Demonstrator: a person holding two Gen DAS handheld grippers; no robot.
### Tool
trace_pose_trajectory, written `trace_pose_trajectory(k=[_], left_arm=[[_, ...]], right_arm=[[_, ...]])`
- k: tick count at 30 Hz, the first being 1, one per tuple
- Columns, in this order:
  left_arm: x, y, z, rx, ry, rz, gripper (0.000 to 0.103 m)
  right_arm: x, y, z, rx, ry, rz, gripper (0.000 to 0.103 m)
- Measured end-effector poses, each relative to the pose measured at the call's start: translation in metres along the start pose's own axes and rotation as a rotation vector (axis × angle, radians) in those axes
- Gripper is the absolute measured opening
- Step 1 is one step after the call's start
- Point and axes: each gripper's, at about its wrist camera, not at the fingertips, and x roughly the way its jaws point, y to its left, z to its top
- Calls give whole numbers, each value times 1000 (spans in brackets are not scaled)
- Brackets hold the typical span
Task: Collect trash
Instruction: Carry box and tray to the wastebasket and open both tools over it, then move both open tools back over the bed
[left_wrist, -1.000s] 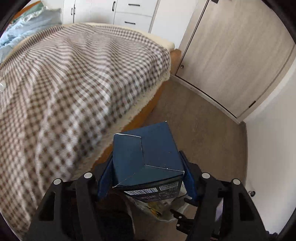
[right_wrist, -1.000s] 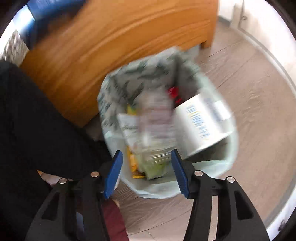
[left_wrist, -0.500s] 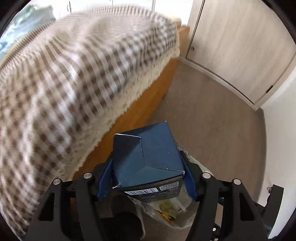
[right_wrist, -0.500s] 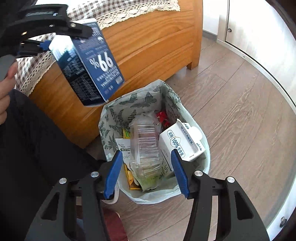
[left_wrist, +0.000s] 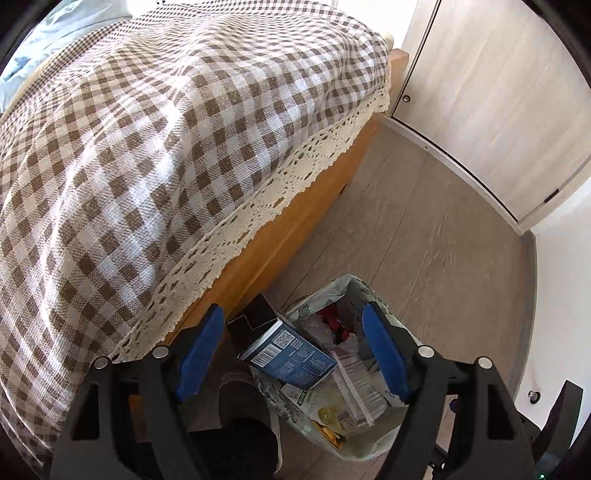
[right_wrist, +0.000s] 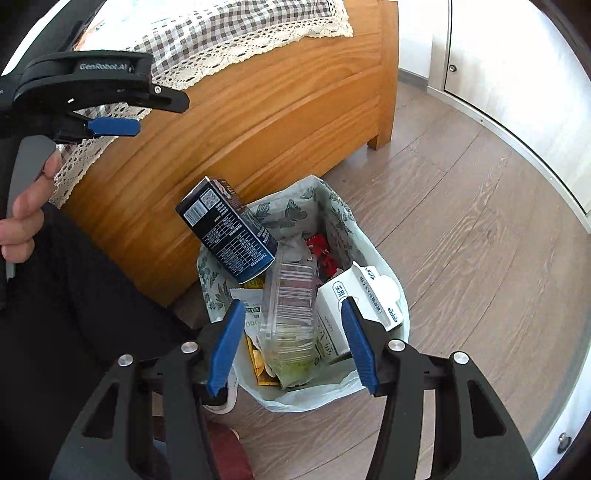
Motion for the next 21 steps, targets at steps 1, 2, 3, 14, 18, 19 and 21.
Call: trace_pose_trajectory(k=[1,2,3,14,18,19,21], left_arm=[[-3,0,-3,-4,-3,-1,74],[-2,-2,-2,-9,-4,-5,74],[-3,-1,-2,-14,-7,-10,74],[-64,19,7,-47,-127,-163,75],[-95,36,7,-62,-232,-224,85],[-100,42,7,-74,-259,-236,85],[-113,53,8,-93,-292,-263,85]], right_arm=[[2,1,1,-5,8,-7,53],[3,3,3,-9,8,-5,53],[6,5,5,-15,8,10,53],[69,45,40,-114,107,71,11],[53,46,50,-99,58,50,11],[46,47,52,-102,39,37,11],[31,50,59,-108,-12,3,20]])
